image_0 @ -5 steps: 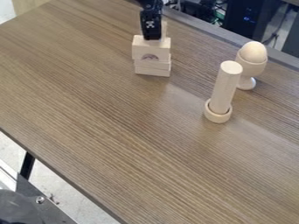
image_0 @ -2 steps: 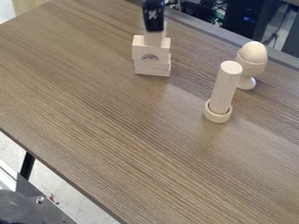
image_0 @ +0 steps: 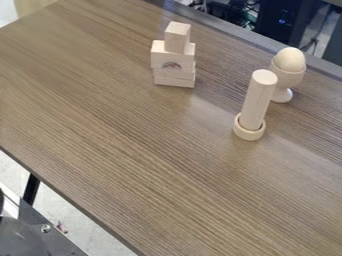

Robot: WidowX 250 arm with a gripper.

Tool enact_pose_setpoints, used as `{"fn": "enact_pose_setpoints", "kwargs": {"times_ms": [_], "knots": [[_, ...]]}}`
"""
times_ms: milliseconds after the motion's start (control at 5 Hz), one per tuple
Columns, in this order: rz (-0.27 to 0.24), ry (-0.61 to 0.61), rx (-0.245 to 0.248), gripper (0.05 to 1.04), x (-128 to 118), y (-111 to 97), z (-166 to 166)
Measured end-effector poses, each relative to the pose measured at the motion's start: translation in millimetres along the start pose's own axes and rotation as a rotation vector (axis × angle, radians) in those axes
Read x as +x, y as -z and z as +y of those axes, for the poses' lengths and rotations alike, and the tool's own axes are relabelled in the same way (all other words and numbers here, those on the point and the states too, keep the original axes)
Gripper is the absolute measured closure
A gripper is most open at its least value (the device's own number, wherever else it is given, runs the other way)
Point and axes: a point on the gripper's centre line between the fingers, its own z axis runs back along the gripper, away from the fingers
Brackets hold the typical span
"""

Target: Put the cube on top of the arch

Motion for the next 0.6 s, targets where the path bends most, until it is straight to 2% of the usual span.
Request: {"fn": "enact_pose_setpoints", "kwargs": {"times_ms": [200,400,600], "knots": [[-0.224,0.324,0.172,0.085,-29.4,20.7,-17.3],[-0.269,0.647,0.304,0.085,-47.1,44.9,-1.2],[-0.262,0.908,0.42,0.085,-29.8,45.6,19.6]]}}
